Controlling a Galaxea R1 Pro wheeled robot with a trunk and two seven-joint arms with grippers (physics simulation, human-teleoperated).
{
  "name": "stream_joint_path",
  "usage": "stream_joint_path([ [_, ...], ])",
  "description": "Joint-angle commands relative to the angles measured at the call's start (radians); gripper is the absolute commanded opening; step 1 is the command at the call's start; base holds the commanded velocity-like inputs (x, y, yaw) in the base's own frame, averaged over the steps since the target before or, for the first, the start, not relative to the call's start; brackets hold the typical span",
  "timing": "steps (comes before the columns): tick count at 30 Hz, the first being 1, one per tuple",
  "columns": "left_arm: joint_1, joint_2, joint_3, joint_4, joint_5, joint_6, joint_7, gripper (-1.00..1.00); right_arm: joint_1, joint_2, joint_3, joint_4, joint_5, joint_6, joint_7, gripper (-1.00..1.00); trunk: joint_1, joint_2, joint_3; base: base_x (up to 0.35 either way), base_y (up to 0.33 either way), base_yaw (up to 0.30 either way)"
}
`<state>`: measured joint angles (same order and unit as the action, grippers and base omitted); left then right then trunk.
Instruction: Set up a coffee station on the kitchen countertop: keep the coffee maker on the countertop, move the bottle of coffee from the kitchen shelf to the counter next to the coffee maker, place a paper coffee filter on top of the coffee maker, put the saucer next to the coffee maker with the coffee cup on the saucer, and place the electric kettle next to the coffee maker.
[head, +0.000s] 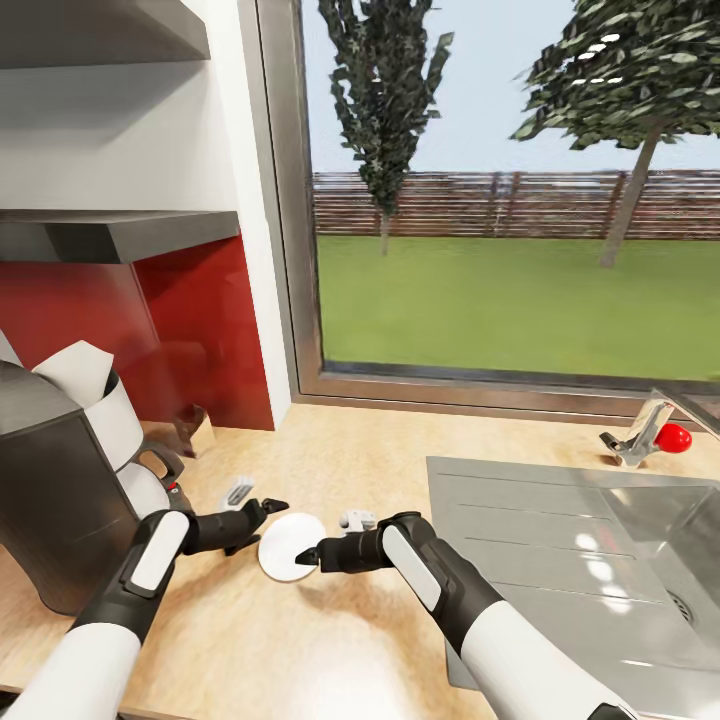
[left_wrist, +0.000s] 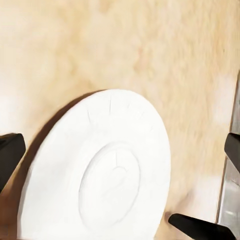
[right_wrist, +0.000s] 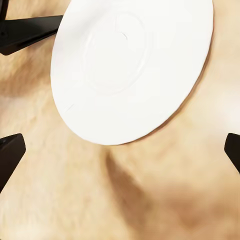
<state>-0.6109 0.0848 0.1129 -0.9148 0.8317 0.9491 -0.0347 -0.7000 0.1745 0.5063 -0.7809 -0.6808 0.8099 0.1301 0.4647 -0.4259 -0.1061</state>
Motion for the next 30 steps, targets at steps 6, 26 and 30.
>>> stream_joint_path([
  [6,-0.001,-0.005,0.002,-0.001,-0.003,0.005,-0.004,1.00,-0.001,0.000,0.001,0.007,0.007,0.003,0.006,1.00,0.001,-0.002,-0.002,0.000,0.000,0.000],
  [26,-0.001,-0.044,0.002,-0.001,-0.001,0.005,-0.001,1.00,-0.001,0.000,0.001,0.009,0.007,0.003,0.005,1.00,0.001,-0.002,-0.002,0.000,0.000,0.000],
  [30,-0.001,-0.052,0.002,-0.001,-0.002,0.005,-0.001,1.00,-0.001,0.000,0.001,0.009,0.007,0.003,0.006,1.00,0.001,-0.002,-0.002,0.000,0.000,0.000],
])
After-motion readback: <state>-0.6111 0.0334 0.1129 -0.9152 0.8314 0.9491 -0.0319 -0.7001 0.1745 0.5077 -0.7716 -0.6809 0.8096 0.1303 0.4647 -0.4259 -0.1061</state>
